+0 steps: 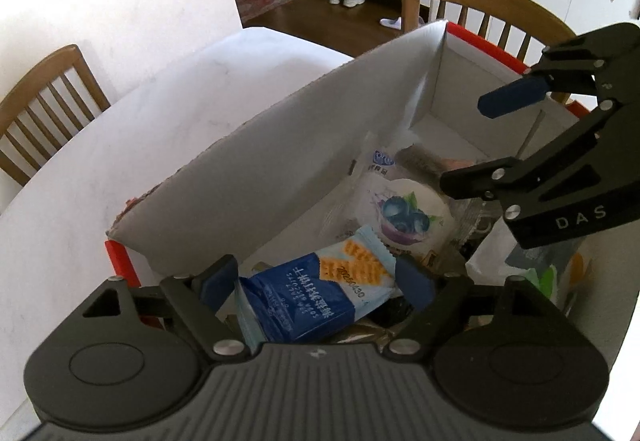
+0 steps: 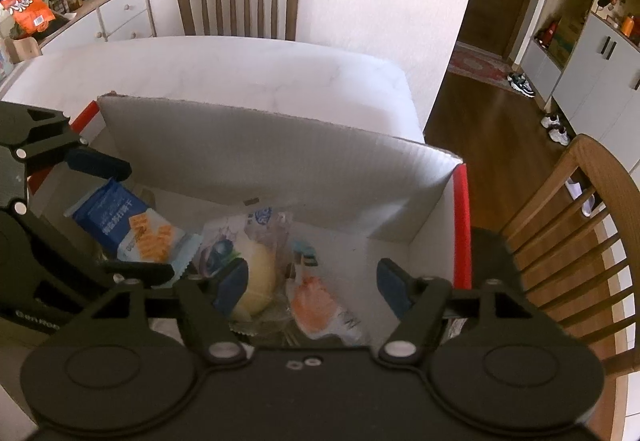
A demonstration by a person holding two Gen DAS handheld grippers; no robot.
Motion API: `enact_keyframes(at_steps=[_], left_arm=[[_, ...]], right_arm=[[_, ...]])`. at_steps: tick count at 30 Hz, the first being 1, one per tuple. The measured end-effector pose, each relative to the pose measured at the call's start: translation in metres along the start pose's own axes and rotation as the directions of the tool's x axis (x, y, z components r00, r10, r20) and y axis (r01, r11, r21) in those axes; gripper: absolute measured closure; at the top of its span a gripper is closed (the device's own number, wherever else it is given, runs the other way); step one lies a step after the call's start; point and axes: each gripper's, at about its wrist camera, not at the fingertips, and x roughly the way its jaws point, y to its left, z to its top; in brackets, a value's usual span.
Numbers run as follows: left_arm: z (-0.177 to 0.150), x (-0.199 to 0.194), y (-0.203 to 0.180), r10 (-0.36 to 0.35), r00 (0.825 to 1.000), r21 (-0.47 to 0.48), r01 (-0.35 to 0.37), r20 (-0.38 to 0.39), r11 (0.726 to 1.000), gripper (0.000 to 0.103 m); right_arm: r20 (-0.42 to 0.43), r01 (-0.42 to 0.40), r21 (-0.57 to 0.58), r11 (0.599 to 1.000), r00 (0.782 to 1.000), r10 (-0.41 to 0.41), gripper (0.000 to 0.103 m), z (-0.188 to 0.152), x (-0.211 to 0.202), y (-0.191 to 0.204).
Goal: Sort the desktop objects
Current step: 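Open the right tool to drop the sausage packet while the left tool releases the cracker packet, then withdraw both open tools up from the shoebox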
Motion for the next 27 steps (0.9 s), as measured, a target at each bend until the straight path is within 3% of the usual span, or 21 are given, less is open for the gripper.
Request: enact_keyframes(at_steps=[21,24,27], left_arm=[[-0.005,-0.029,0.0,-0.077,0.996,-0.012,0.077,0.052,0.997,0.011],[-0.009,-0.036,-0.002,-0.09,0.994,-0.008,0.091,0.062,0.996,0.002],[-0.009,-0.042,-0.002,-0.104,0.992,-0.003,0.105,0.075,0.994,0.001]], right_arm=[[0.038,-0.015,0.009,1.0,0.999,0.015,0.03,-0.003,-0.042,0.005],[0.049,-0.021,0.008,1.0,0.999,0.021,0.026,-0.005,-0.052,0.01],[0.057,-0.024,0.004,1.0,0.998,0.024,0.025,-0.006,-0.059,0.014]])
